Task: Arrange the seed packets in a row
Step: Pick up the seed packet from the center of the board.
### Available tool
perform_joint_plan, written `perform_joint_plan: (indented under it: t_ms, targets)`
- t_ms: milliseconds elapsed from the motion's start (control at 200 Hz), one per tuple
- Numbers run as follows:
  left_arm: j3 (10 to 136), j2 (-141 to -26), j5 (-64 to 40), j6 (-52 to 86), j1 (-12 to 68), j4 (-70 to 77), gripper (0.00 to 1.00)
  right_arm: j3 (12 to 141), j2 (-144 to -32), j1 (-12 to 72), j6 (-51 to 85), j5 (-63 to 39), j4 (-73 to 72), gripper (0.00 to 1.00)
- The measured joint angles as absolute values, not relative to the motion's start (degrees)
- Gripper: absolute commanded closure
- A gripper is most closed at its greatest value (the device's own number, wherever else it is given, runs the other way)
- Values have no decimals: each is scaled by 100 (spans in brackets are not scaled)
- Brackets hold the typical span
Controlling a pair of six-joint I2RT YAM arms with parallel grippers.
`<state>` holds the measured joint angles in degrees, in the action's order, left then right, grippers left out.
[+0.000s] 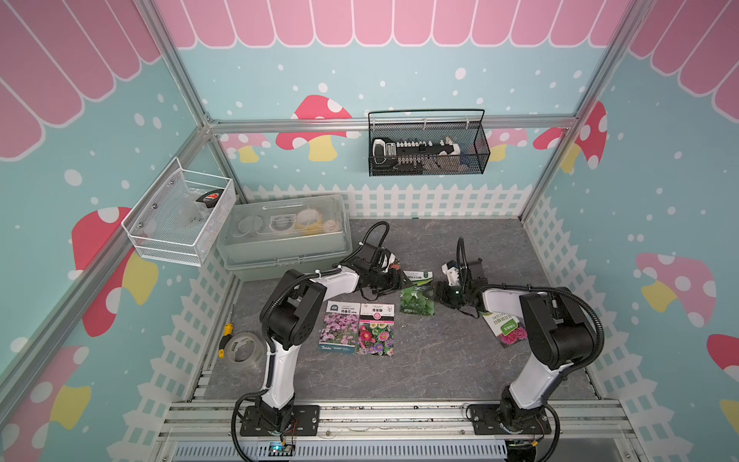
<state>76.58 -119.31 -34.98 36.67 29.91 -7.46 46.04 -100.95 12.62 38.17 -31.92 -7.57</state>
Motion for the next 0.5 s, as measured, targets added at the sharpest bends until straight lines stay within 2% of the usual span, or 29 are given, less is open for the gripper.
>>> perform_joint_plan:
  t_ms: [65, 240, 375, 500]
  targets:
    - [7688, -12038, -3542, 3686, 2991, -740, 29, 4617, -10158, 1256, 3789, -3201, -816, 65]
    - [7703, -12132, -3695, 3736, 2985, -659, 32, 4622, -10280, 1232, 3841, -3190, -904, 77]
    - [7703, -12156, -3771, 3817, 2985, -587, 38, 4609, -10381, 1232, 3907, -3197, -1007, 100]
    - [7703, -12175, -3835, 3927, 2963, -456, 46, 4600, -10440, 1223, 3997, -3256, -1114, 100]
